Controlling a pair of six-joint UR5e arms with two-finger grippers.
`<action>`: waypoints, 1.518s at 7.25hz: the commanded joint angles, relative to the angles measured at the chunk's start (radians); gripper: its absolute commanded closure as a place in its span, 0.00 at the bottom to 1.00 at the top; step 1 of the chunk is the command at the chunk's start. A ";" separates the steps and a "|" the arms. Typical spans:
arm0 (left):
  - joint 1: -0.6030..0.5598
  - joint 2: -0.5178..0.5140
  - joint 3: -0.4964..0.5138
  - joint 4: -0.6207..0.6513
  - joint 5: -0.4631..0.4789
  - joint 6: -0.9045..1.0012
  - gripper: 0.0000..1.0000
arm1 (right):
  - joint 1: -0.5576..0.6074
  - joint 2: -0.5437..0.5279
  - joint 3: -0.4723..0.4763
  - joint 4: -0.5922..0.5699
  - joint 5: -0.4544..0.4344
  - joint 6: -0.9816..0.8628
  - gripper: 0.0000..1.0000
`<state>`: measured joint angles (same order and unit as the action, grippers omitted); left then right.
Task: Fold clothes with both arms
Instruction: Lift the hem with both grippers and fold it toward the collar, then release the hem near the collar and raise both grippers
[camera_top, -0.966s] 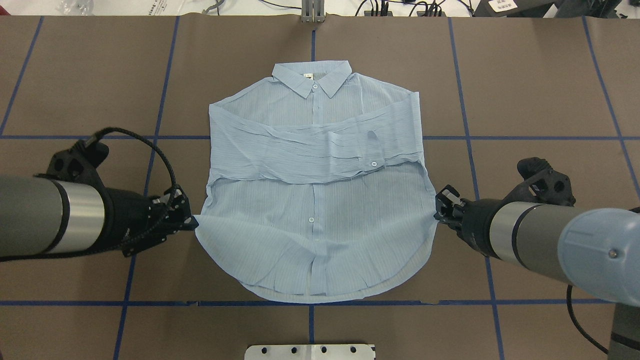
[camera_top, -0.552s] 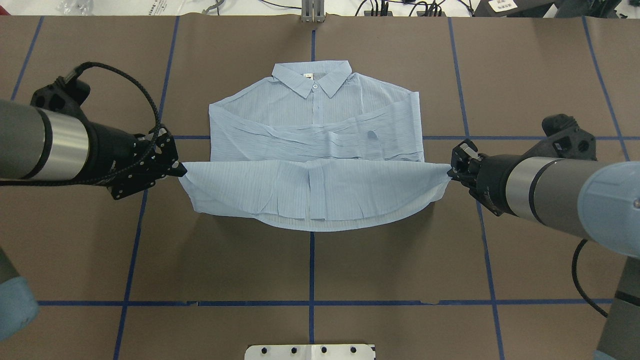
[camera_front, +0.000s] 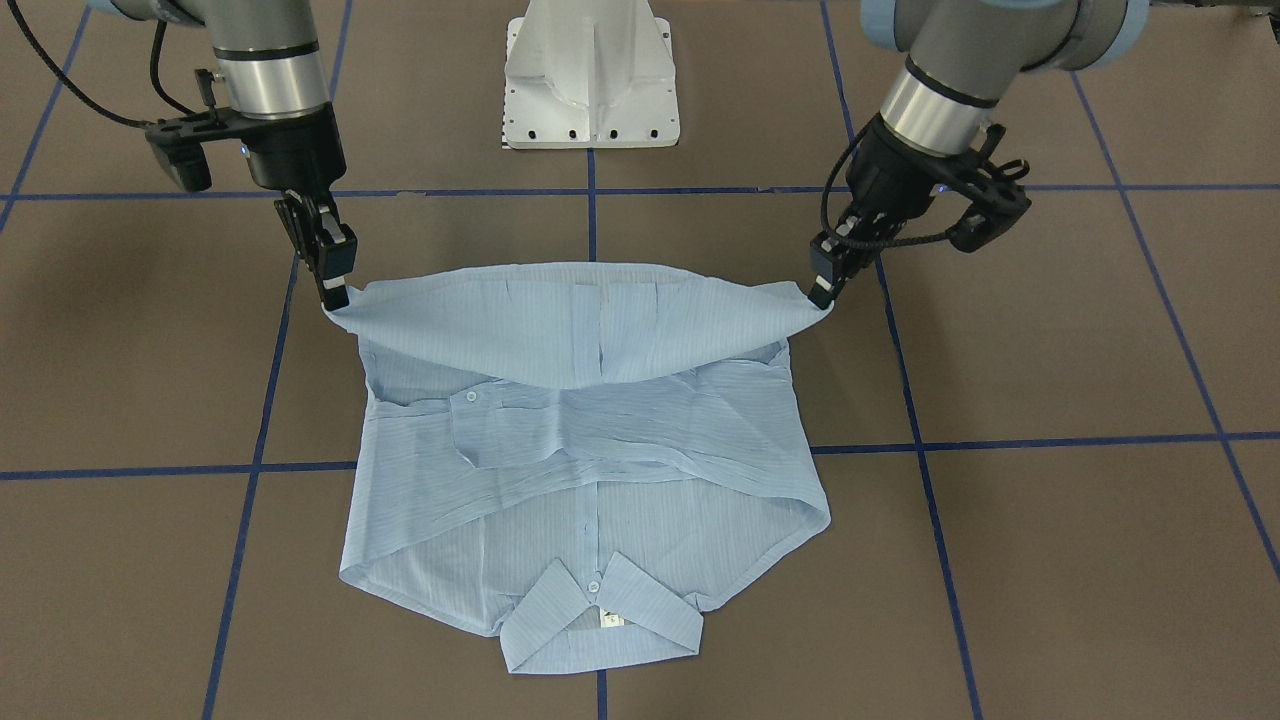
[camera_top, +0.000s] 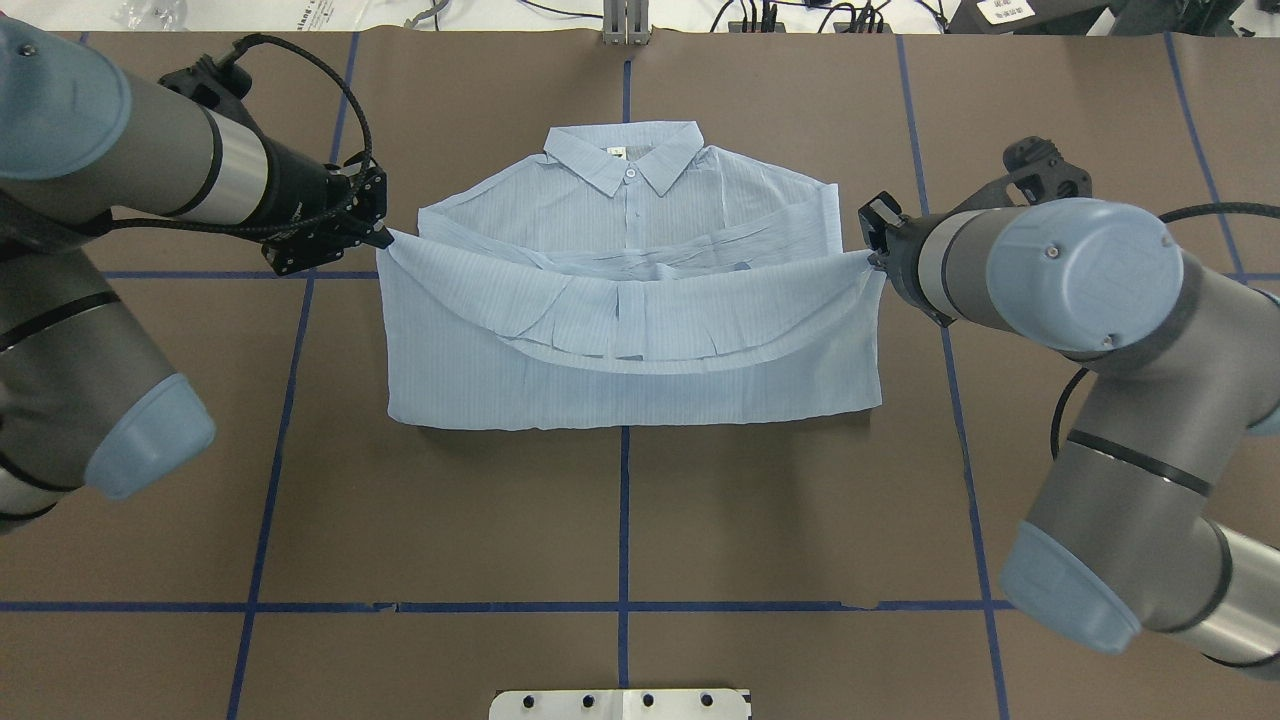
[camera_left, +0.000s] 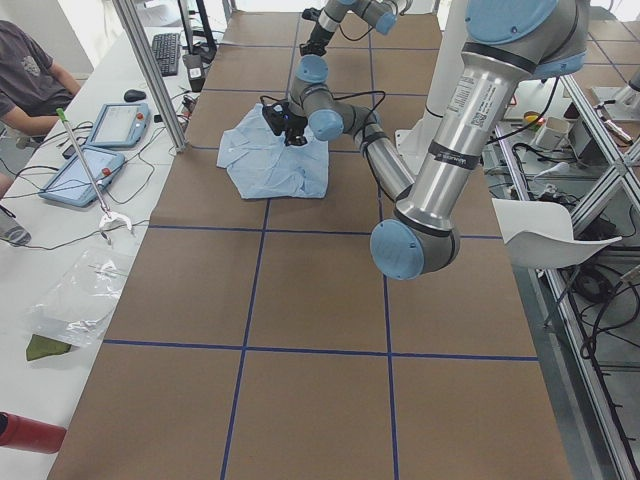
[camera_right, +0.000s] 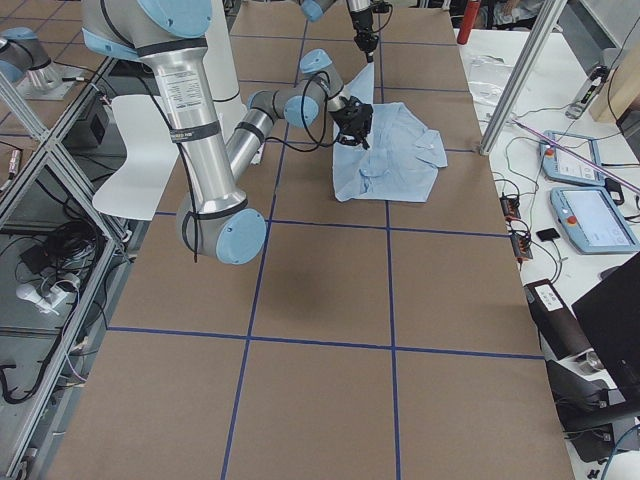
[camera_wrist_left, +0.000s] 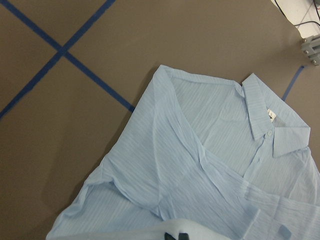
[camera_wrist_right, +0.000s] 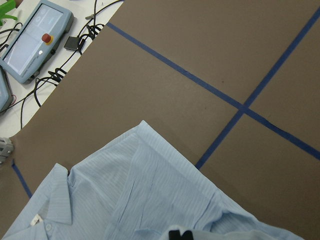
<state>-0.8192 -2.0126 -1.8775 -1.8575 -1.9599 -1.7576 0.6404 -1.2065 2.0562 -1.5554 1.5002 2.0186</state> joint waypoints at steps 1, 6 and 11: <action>-0.027 -0.066 0.283 -0.231 0.004 0.012 1.00 | 0.053 0.100 -0.204 0.004 0.017 -0.098 1.00; -0.041 -0.214 0.679 -0.504 0.062 0.010 1.00 | 0.130 0.272 -0.643 0.239 0.046 -0.162 1.00; -0.038 -0.221 0.721 -0.531 0.084 0.017 0.88 | 0.127 0.318 -0.748 0.283 0.038 -0.202 0.53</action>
<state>-0.8571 -2.2361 -1.1545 -2.3864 -1.8773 -1.7413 0.7691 -0.8965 1.3348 -1.3058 1.5440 1.8180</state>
